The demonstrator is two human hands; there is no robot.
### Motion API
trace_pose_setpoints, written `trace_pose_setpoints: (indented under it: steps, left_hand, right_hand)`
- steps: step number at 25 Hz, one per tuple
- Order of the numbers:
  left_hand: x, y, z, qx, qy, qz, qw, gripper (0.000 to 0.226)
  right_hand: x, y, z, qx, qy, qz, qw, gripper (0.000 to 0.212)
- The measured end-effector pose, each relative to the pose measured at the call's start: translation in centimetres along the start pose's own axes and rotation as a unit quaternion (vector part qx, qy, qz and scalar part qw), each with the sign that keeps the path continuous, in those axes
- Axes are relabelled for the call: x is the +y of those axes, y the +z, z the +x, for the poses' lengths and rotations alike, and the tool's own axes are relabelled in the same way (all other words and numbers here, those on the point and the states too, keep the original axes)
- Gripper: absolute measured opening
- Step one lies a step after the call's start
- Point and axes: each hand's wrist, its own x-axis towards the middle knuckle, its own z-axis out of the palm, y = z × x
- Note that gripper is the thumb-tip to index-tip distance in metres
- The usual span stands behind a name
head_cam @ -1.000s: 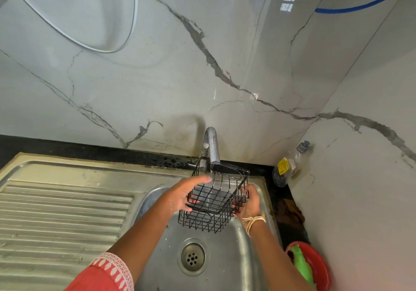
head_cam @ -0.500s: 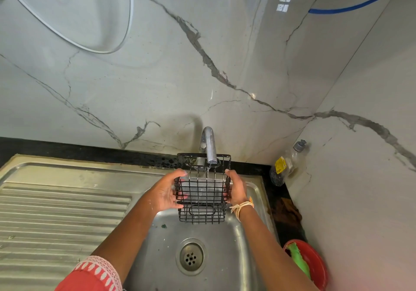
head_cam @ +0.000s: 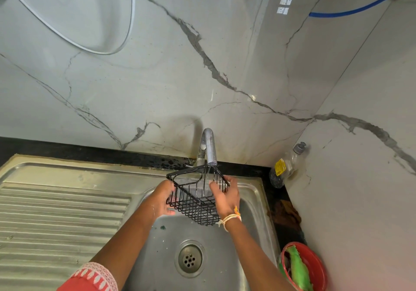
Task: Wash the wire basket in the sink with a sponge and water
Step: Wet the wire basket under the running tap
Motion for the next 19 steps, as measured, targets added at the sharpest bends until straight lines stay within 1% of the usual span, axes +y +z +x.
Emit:
trace_pose_setpoints:
  steps: [2, 5, 7, 10, 13, 17, 19]
  left_hand:
    - [-0.4, -0.1, 0.5, 0.025, 0.006, 0.013, 1.000, 0.029]
    - [-0.6, 0.3, -0.3, 0.058, -0.001, 0.075, 0.995, 0.036]
    - [0.0, 0.8, -1.4, 0.061, 0.014, 0.130, 0.990, 0.036]
    - [0.7, 1.7, -2.0, 0.032, 0.047, 0.193, 0.980, 0.037]
    - [1.1, 2.4, -1.8, 0.023, 0.062, 0.186, 0.980, 0.053]
    - [1.0, 3.0, -1.9, 0.024, 0.070, 0.179, 0.981, 0.063]
    - [1.2, 3.3, -2.0, 0.012, 0.076, 0.185, 0.980, 0.084]
  right_hand:
    - [0.4, 0.3, -0.6, 0.003, -0.007, -0.026, 1.000, 0.064]
    - [0.8, 0.9, -1.3, 0.020, -0.014, -0.074, 0.997, 0.071]
    - [1.0, 1.2, -1.6, 0.030, -0.017, -0.097, 0.995, 0.074]
    - [1.2, 0.9, -1.8, 0.055, -0.012, -0.098, 0.994, 0.076]
    - [1.5, -0.1, -1.4, 0.075, -0.005, -0.083, 0.994, 0.076]
    - [1.3, -0.4, -1.2, 0.080, 0.001, -0.092, 0.993, 0.076]
    - [0.9, 0.0, -1.1, 0.069, 0.007, -0.111, 0.991, 0.078]
